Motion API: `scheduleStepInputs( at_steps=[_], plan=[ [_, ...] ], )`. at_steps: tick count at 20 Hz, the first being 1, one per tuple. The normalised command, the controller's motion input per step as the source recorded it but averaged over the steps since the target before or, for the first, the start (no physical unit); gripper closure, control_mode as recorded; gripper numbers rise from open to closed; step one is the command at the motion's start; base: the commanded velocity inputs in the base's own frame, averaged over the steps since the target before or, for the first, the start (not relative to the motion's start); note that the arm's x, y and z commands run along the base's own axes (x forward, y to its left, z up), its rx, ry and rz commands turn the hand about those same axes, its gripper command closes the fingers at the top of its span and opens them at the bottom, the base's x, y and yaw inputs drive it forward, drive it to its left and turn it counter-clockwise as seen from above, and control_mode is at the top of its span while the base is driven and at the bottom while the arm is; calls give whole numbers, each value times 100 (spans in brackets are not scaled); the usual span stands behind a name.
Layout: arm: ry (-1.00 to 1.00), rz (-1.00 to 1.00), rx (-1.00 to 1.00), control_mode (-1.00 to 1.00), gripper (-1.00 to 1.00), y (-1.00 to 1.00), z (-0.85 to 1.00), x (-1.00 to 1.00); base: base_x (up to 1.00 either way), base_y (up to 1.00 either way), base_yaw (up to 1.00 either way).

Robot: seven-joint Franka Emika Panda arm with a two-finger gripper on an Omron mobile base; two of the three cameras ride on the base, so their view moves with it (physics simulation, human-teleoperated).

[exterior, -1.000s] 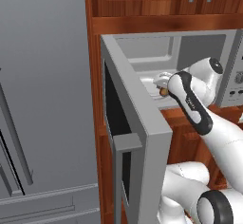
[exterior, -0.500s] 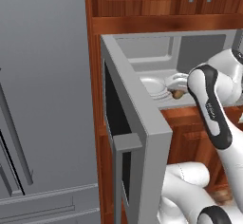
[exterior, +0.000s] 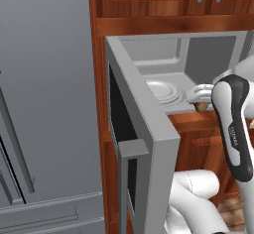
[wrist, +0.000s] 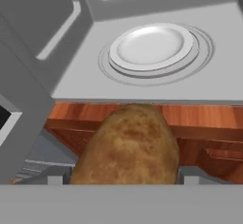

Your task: Retrieve the reheated potato from the microwave, then place the potato, cheese, and condiment on the cutting board.

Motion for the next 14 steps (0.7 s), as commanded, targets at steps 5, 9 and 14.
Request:
scheduleStepInputs(
  at_steps=[5,9,14],
  plan=[
    [0,0,-7,-100,100,-7,1,-51,0,0,0],
    [2,0,-10,-100,100,0,0,-31,0,0,0],
    [4,0,-6,-100,100,0,-7,-26,0,0,0]
  ],
)
